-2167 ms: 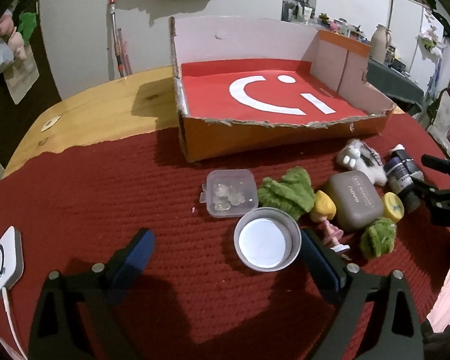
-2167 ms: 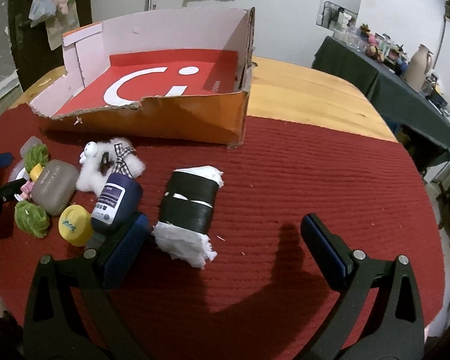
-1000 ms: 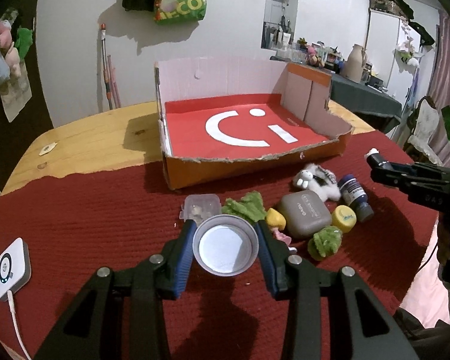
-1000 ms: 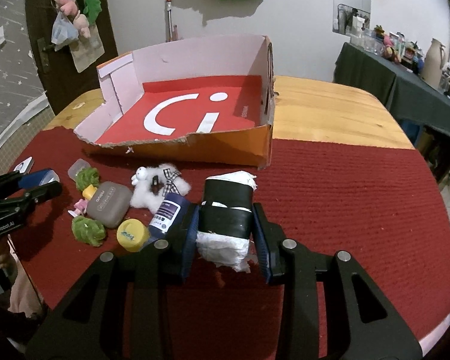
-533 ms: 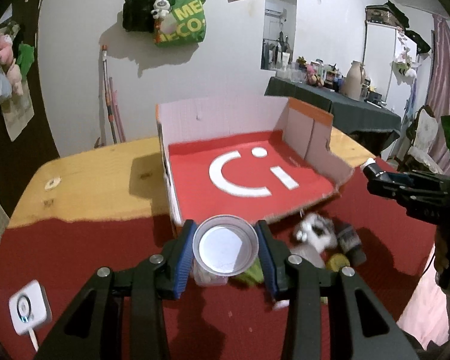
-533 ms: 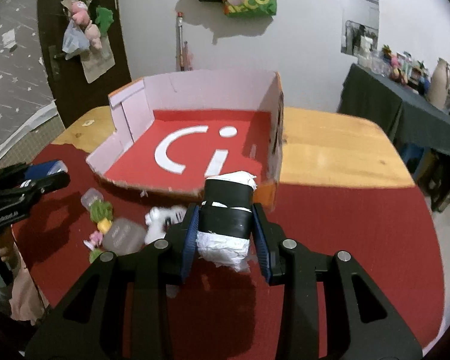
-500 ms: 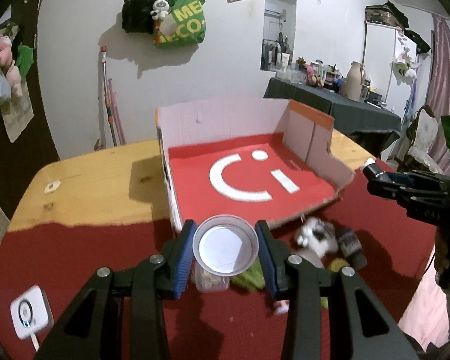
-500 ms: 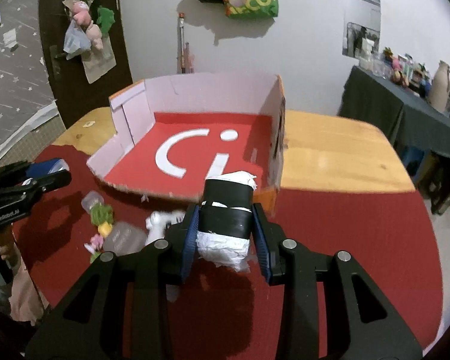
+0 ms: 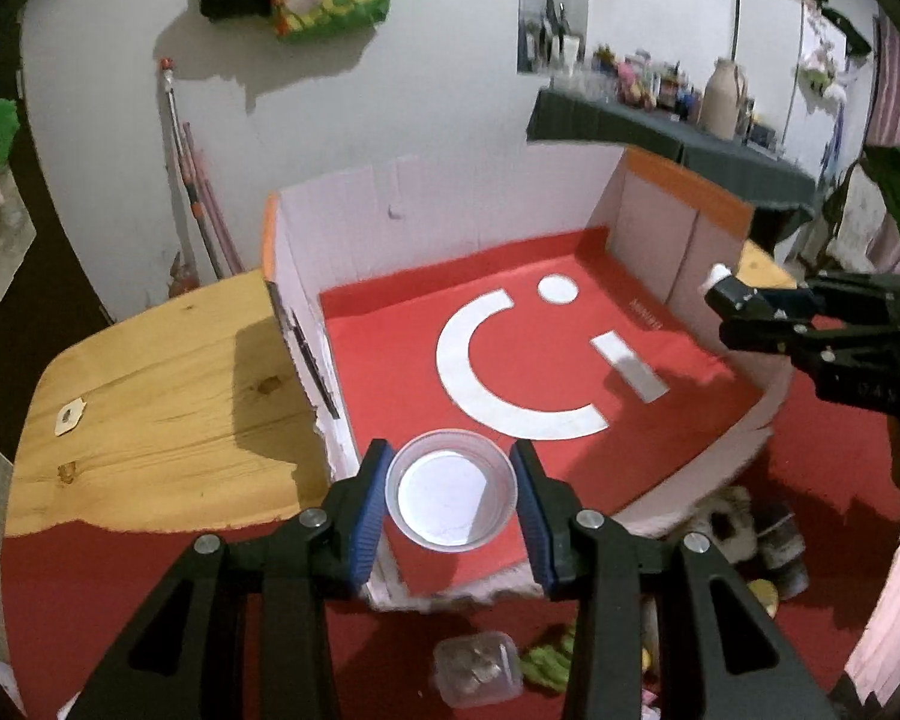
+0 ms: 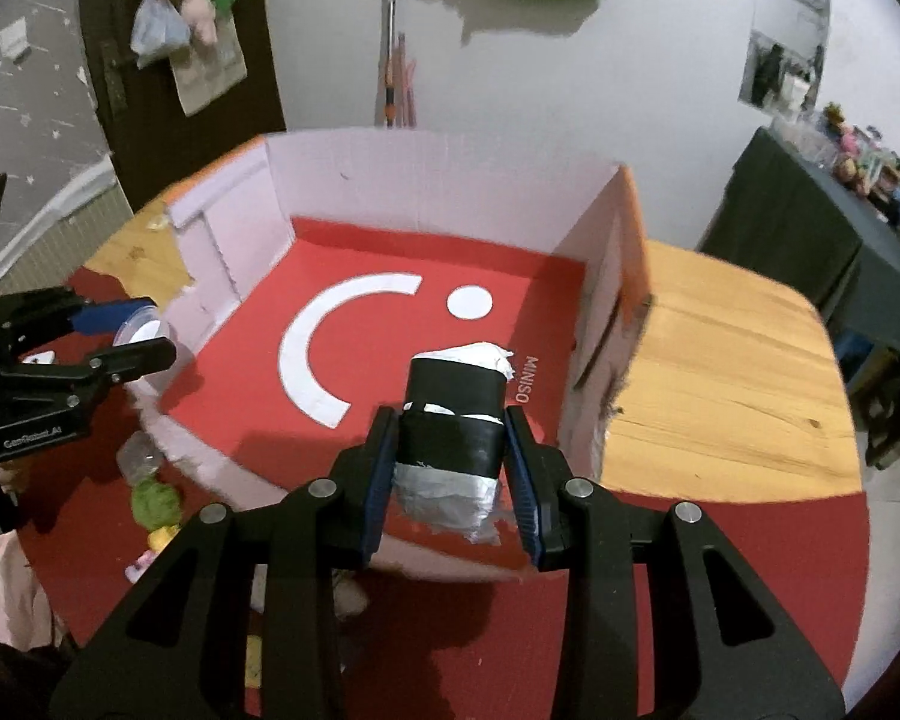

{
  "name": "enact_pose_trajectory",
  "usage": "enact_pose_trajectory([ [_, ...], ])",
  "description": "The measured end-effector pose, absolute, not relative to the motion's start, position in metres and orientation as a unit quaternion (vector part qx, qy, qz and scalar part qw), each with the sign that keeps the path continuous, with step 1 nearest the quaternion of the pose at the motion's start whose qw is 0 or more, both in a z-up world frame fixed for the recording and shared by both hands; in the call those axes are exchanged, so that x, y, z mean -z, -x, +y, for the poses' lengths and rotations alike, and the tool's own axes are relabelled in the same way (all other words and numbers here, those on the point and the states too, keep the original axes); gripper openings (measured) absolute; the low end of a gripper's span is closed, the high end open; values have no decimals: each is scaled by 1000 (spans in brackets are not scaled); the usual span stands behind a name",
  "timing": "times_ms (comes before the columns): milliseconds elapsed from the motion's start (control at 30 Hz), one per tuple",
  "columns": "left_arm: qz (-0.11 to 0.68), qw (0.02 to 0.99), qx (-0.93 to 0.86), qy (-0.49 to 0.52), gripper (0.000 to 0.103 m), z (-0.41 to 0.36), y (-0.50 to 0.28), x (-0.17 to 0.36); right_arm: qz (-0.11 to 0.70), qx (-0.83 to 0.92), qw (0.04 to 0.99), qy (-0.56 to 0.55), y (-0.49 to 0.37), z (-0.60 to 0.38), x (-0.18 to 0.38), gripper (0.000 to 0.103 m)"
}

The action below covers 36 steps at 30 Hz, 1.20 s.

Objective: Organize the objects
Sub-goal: 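Carry the cup lid and the roll into the box with both tools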

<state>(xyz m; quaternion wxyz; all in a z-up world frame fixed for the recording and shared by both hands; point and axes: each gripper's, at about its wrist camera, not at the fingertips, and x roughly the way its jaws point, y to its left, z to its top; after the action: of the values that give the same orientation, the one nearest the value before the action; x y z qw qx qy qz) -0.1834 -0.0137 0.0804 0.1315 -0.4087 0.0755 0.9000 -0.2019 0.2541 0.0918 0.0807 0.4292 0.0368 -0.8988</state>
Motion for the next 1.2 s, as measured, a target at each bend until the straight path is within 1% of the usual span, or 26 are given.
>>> enact_pose_trajectory([
  [200, 107, 128, -884, 437, 42, -8, 200, -66, 61, 874, 76, -476, 225, 253, -70, 33],
  [533, 147, 133, -863, 465, 42, 4, 211, -47, 106, 842, 81, -522, 237, 249, -49, 33],
  [800, 170, 141, -852, 475, 42, 12, 216, -40, 134, 833, 88, -529, 235, 248, -44, 34],
  [1200, 165, 147, -847, 483, 43, 9, 220, -41, 148, 823, 103, -539, 232, 250, -41, 34],
])
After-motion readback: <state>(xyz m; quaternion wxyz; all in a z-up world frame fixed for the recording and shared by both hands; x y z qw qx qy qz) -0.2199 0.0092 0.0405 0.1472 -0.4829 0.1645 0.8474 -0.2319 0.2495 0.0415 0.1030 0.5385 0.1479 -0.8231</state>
